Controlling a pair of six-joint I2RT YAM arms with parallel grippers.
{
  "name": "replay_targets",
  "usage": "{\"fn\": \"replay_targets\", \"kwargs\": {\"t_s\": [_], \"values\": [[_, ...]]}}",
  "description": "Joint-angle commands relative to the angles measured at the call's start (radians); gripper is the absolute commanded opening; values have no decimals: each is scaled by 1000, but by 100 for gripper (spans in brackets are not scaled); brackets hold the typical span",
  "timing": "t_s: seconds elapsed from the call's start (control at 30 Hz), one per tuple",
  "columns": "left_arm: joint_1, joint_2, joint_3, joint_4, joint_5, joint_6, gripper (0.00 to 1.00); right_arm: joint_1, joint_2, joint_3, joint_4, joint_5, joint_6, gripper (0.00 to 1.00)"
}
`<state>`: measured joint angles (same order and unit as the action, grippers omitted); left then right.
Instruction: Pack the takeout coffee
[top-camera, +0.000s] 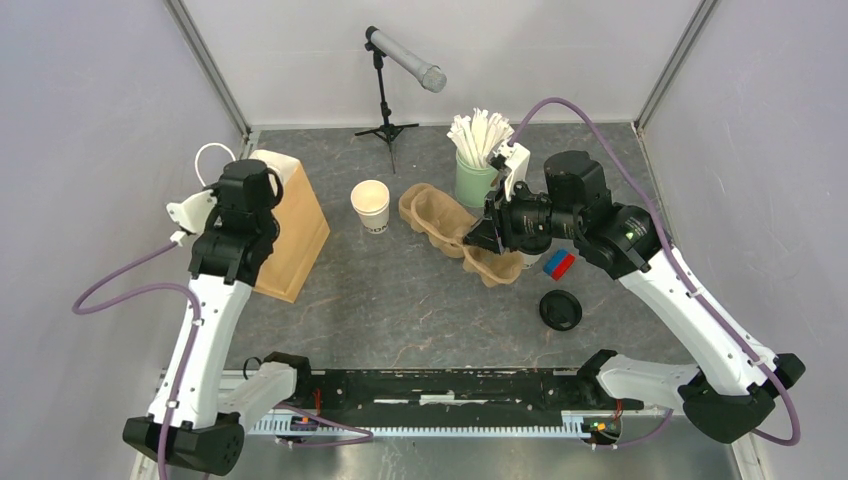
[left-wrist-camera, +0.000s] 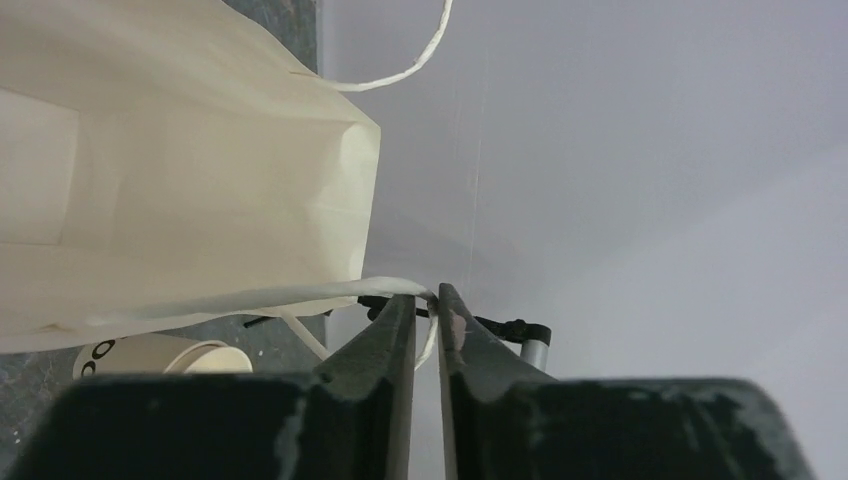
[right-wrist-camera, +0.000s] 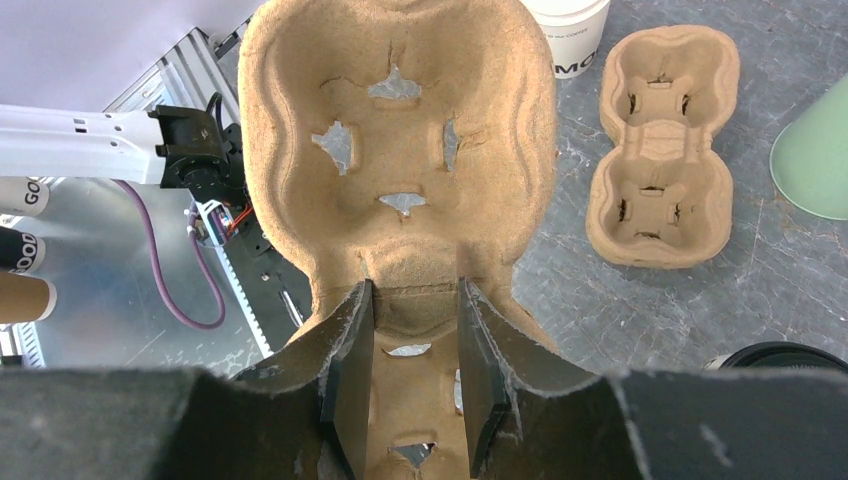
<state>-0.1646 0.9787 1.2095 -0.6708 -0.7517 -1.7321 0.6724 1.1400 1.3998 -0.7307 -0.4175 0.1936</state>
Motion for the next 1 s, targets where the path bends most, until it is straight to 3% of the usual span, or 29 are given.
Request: {"fn": "replay_targets", "kwargs": {"t_s": [0.0,0.1,0.43,0.57,0.77,0.97], "values": [[6,-44,26,29,12,96,14,-1,-11,28,12,0,-6,37],[5,-64,92,-47,42,178,3,0,0,37,10,-1,-8,36],[5,-166,251,-369,220,344,2,0,67,137,-63,4,-28,36],[5,-212,246,-449,392,382,2,0,83,161,-71,21,-22,36],[5,-285,85,-269,742,409,2,-2,101,208,-78,45,3,36],[5,-231,74,-37,998,361,2,0,121,284,-85,78,29,36]]}}
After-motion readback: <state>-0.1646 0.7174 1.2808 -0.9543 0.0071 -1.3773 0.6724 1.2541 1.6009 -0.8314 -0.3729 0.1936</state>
